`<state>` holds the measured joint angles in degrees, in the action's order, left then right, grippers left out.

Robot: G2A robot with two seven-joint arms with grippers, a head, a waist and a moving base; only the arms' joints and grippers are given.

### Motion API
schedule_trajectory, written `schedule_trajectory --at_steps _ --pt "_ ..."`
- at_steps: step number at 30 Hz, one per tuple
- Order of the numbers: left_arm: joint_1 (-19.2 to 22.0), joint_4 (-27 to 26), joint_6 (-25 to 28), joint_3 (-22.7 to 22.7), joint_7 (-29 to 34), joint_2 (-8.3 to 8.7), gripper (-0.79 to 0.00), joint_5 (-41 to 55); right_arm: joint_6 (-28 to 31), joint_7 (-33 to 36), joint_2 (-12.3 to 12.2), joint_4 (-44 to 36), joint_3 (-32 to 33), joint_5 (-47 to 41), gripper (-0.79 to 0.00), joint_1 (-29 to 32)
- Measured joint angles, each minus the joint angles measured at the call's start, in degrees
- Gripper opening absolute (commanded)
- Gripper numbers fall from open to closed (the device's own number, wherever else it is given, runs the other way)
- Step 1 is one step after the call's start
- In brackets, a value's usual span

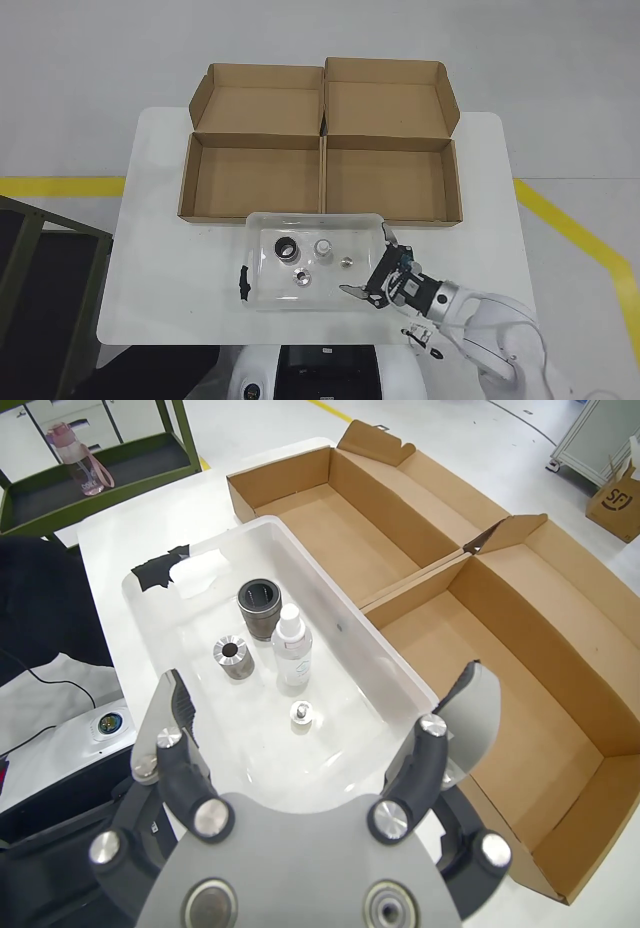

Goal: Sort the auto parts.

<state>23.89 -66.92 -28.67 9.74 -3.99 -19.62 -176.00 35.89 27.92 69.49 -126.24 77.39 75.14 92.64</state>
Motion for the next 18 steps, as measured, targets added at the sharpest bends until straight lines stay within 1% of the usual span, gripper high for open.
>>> schedule_trajectory --at_steps 15,18 --pt "0.0 0.0 0.0 0.0 0.0 0.0 0.0 0.0 0.01 -0.13 0.0 -0.05 0.08 0.01 0.0 0.1" --pt "0.0 0.0 0.0 0.0 0.0 0.0 0.0 0.0 0.85 0.11 -0.09 -0.12 -0.88 0.57 0.0 -0.51"
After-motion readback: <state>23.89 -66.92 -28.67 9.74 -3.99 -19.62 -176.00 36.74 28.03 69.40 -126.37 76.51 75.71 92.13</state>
